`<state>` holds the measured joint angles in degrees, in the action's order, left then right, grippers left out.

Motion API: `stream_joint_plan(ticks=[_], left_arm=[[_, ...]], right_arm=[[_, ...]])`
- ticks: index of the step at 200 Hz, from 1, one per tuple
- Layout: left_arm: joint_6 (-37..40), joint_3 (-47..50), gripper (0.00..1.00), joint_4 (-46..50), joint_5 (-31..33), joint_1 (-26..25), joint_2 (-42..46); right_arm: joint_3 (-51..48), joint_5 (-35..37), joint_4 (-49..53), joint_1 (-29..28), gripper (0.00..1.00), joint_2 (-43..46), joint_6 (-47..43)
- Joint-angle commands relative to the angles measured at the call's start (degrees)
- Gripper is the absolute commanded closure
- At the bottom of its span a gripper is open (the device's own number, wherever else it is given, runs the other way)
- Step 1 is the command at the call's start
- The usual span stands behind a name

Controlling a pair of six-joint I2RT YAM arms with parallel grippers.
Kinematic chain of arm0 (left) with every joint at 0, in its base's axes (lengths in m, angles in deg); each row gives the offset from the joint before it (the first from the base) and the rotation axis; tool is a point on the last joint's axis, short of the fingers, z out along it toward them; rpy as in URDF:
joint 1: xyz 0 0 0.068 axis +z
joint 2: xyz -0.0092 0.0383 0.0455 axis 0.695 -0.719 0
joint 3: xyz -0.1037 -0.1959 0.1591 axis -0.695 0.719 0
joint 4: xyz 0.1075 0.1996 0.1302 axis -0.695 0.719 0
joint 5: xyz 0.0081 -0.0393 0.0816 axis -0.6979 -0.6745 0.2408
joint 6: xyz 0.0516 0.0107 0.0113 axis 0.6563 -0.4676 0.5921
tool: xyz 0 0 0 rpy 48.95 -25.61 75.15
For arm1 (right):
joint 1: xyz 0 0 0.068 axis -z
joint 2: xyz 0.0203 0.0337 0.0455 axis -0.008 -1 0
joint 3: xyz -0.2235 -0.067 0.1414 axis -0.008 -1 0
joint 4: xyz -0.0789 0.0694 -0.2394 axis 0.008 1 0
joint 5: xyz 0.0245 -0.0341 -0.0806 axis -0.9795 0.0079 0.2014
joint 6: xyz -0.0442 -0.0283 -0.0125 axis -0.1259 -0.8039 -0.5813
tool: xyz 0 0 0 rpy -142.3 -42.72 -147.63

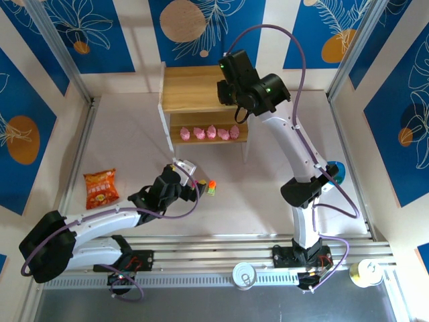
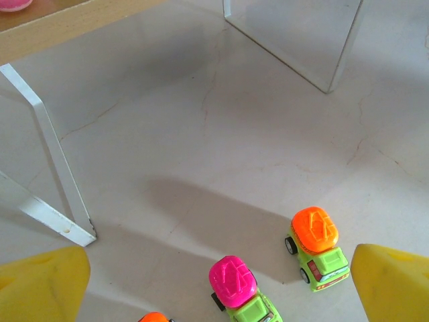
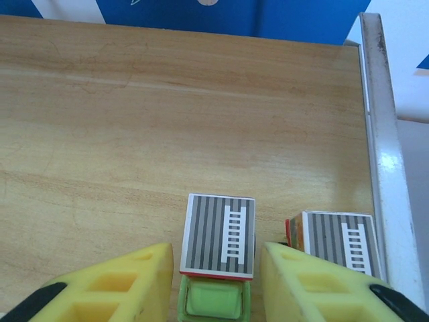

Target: Place and organize the plastic toys onto the shelf

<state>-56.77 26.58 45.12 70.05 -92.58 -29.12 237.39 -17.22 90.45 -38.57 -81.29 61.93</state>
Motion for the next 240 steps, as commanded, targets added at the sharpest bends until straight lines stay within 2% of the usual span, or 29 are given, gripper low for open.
stream_joint_plan(ticks=[1, 56, 85, 177, 240], left_arm=[[0.17, -1.35, 0.0, 1.02, -0.08, -0.4, 0.3], [-0.79, -0.96, 0.0, 1.38, 2.97, -0.1, 0.99], [-1.89, -0.08, 0.0, 1.67, 4.35, 1.17, 2.56], [-4.47, 1.54, 0.0, 2.38, 0.7, 5.66, 5.24], [-6.35, 2.18, 0.0, 2.51, -1.1, 8.28, 5.6]], right_arm=[[2.29, -0.52, -0.03, 0.09, 0.61, -0.08, -1.31], [4.62, 1.95, -0.74, -1.69, 0.6, 2.75, -3.49], [2.26, 3.96, -0.64, -3.67, 0.6, 5.64, -3.57], [-27.7, 8.15, -10.16, -13.4, 0.6, 20.94, 2.57], [-46.13, 6.76, -15.47, -15.93, 0.6, 27.32, 11.31]])
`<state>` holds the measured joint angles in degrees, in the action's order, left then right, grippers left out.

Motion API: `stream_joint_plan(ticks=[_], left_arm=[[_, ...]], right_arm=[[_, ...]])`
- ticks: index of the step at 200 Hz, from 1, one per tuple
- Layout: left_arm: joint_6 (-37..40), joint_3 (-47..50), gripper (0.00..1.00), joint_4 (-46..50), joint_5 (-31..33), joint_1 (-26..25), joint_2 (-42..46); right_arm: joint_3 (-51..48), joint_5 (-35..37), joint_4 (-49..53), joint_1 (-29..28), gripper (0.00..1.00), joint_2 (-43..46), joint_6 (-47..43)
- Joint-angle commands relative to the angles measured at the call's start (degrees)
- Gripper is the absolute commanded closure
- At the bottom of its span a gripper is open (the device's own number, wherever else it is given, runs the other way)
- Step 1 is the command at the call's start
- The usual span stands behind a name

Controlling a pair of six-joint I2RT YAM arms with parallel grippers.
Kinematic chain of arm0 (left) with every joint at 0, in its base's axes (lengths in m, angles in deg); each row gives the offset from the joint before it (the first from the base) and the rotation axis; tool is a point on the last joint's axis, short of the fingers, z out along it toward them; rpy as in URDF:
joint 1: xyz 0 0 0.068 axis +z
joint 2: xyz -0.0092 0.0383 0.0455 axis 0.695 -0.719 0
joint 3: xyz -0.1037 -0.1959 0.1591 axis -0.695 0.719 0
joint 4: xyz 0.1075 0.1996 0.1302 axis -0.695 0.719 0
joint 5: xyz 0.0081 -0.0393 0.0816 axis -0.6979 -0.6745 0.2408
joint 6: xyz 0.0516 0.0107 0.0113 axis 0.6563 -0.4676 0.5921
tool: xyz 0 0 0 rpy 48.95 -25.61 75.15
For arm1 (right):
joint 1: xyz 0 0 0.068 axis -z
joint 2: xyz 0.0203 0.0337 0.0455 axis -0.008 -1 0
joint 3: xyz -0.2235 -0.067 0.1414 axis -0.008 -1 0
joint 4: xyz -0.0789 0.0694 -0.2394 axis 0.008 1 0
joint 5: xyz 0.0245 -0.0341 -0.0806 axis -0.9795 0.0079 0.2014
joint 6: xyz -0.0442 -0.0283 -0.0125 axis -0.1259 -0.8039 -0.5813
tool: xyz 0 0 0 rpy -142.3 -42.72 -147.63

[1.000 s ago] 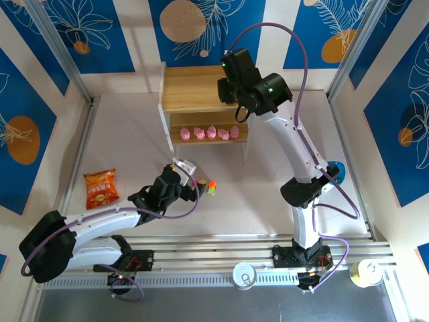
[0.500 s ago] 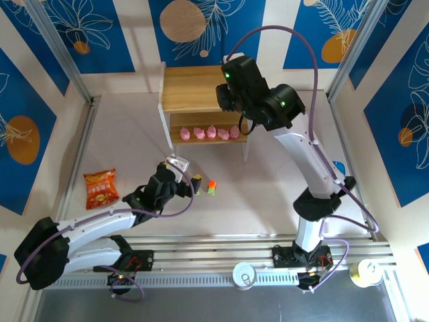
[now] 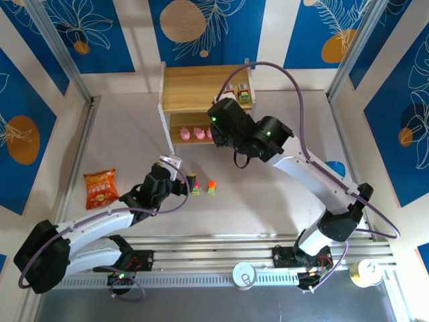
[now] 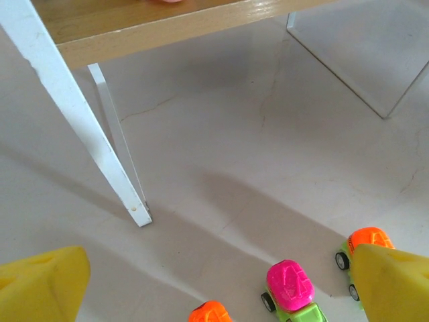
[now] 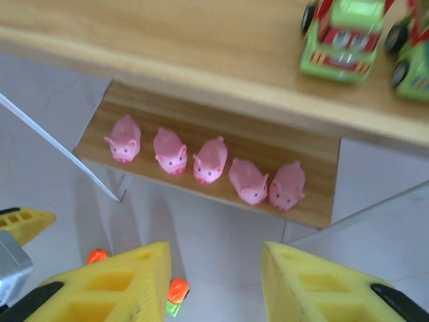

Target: Place and organize the plastic toys onto the shelf

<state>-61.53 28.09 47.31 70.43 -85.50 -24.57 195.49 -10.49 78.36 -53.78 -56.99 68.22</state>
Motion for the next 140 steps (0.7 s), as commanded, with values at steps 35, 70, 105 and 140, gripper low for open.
stream_joint_plan(ticks=[35, 70, 105, 140], left_arm=[[-2.84, 0.92, 0.0, 0.34, -2.77, 2.96, 0.72], [-3.76, 1.06, 0.0, 0.72, -3.85, 4.34, 0.3], [-4.42, 1.13, 0.0, 0.94, -4.45, 5.17, 0.19], [-5.15, 1.14, 0.0, 0.98, -5.02, 6.13, -0.4]], right_arm=[[-12.07, -1.43, -5.84, -1.5, 0.6, 4.63, 9.46], [-17.23, -2.12, -7.65, -2.34, 0.6, 4.46, 12.7], [-22.5, -3.52, -10.29, -2.75, 0.6, 4.12, 15.77], [-26.59, -4.73, -12.57, -3.07, 0.6, 2.76, 18.54]])
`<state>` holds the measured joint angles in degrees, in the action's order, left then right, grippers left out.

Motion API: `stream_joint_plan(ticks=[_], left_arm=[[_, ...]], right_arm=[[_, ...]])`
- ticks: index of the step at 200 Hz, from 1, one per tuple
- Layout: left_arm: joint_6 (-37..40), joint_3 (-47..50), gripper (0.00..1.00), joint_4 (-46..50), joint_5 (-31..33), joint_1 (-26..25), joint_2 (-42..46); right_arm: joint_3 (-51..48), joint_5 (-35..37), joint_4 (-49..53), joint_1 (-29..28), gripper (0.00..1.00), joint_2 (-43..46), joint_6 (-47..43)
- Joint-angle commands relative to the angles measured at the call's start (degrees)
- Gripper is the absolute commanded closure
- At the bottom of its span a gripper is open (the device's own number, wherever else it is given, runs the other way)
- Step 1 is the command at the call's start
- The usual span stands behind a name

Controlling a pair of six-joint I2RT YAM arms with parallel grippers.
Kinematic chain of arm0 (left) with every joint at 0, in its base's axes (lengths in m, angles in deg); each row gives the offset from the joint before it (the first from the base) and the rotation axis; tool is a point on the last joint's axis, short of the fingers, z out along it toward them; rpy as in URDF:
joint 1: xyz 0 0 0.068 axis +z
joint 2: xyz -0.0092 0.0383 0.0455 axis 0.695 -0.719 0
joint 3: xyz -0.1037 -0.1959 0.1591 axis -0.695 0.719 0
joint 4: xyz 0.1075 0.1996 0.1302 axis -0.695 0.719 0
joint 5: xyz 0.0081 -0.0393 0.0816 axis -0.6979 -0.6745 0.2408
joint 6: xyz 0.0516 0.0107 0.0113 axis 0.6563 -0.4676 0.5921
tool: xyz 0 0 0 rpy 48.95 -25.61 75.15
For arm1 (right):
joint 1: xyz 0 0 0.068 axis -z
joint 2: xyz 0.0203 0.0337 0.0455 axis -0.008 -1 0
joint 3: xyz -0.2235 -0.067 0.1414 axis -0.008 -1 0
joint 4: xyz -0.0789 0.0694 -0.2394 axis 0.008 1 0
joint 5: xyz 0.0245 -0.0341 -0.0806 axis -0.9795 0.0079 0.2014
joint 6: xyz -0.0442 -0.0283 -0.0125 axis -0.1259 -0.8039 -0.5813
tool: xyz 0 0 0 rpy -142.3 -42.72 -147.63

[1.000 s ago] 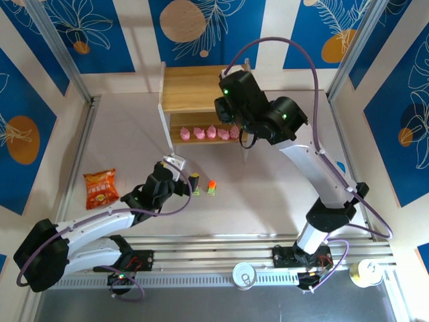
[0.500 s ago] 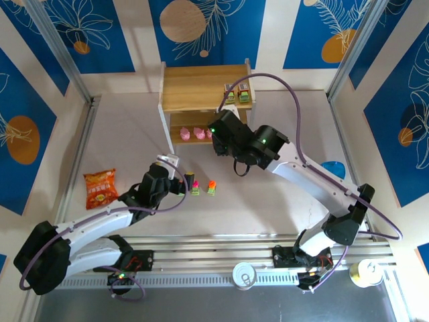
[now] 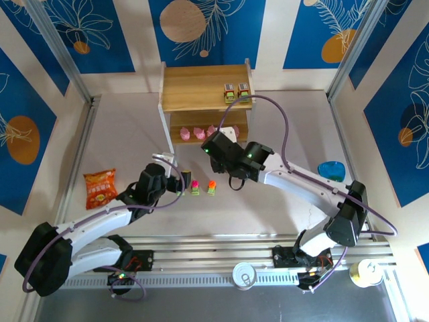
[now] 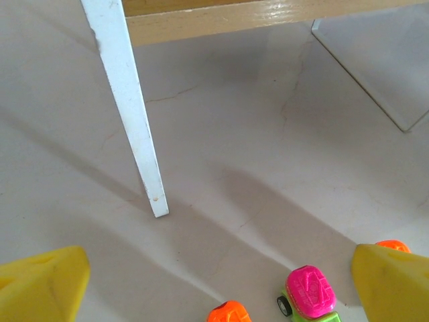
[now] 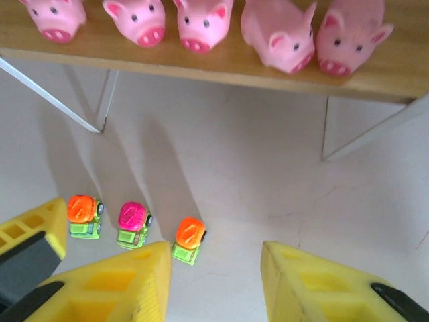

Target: Place and organize the plastic toys onto the shelf

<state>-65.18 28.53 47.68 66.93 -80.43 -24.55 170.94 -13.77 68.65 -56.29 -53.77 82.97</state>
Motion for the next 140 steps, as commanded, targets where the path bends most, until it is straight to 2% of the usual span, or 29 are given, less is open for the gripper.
stream_joint_plan(ticks=[1, 140], left_arm=[[-1.51, 0.71, 0.0, 0.61, -1.56, 1.07, -0.39], [-2.22, 1.19, 0.0, 1.71, -0.43, 2.05, 1.29]], right_arm=[[-2.12, -1.49, -2.93, -0.53, 0.6, -0.48, 3.81], [-6.6, -3.62, -8.6, -2.73, 0.58, -11.68, 13.42]])
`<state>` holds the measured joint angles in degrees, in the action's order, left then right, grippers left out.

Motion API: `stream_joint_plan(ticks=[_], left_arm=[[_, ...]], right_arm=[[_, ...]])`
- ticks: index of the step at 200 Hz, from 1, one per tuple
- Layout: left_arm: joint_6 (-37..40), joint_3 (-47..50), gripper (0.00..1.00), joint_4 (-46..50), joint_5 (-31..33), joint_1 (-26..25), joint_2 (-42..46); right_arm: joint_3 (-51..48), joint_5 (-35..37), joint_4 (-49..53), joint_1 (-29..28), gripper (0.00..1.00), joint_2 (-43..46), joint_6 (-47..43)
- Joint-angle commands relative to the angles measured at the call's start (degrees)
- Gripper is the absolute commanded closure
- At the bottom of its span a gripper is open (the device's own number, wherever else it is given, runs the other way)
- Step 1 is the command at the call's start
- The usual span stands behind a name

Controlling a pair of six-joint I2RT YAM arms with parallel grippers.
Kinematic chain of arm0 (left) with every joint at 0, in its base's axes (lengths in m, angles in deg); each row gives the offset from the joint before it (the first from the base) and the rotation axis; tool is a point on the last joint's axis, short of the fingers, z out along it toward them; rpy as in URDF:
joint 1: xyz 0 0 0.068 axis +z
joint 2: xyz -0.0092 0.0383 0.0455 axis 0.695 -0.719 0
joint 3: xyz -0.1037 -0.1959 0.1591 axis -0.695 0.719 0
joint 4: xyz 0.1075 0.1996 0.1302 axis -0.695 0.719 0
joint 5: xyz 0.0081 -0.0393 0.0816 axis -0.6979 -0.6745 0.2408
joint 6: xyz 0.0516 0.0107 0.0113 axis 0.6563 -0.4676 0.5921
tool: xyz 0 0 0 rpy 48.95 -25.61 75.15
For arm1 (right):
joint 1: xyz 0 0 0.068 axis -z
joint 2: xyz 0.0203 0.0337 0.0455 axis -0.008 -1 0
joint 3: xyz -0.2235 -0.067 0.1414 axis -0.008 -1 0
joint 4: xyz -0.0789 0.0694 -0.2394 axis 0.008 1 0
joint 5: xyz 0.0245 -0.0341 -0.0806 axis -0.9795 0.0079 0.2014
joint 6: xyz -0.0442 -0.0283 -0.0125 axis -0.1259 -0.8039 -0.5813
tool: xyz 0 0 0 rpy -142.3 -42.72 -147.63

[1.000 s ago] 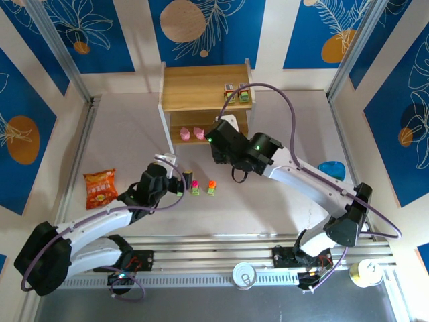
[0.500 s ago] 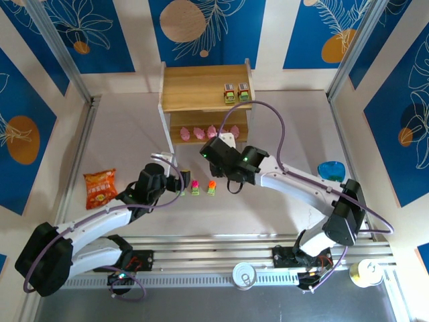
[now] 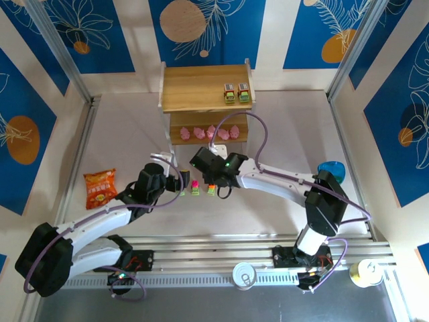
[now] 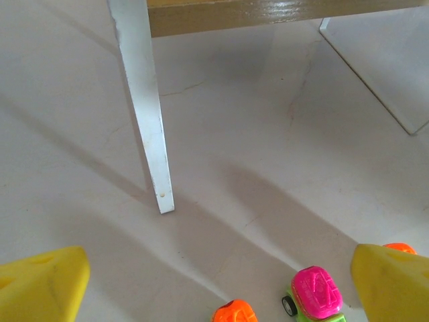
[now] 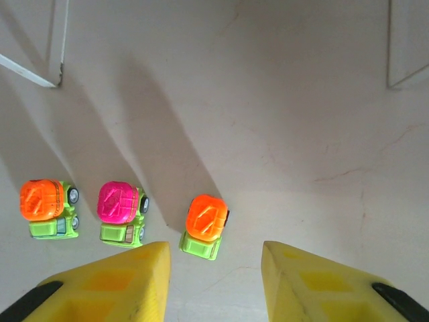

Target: Place and organize the plastic toys onto the shelf

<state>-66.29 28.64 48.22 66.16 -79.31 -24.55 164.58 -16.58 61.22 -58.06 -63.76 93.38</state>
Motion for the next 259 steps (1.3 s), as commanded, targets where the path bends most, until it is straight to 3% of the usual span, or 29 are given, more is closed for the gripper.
stream_joint_plan(ticks=[1, 84, 259], left_arm=[[-1.15, 1.1, 0.0, 1.19, 0.36, 0.93, 1.3], [-1.64, 1.23, 0.0, 1.62, 0.16, 1.45, 1.66], [-4.45, 1.99, 0.0, 2.53, -0.3, 4.7, 1.18]], right_arm=[[-0.23, -0.8, -1.17, -0.99, 0.57, -1.78, 3.1], [-1.77, 7.08, -1.0, -5.21, 0.56, -6.13, 13.31], [-3.48, 5.17, -6.51, -5.41, 0.56, -14.03, 17.57]])
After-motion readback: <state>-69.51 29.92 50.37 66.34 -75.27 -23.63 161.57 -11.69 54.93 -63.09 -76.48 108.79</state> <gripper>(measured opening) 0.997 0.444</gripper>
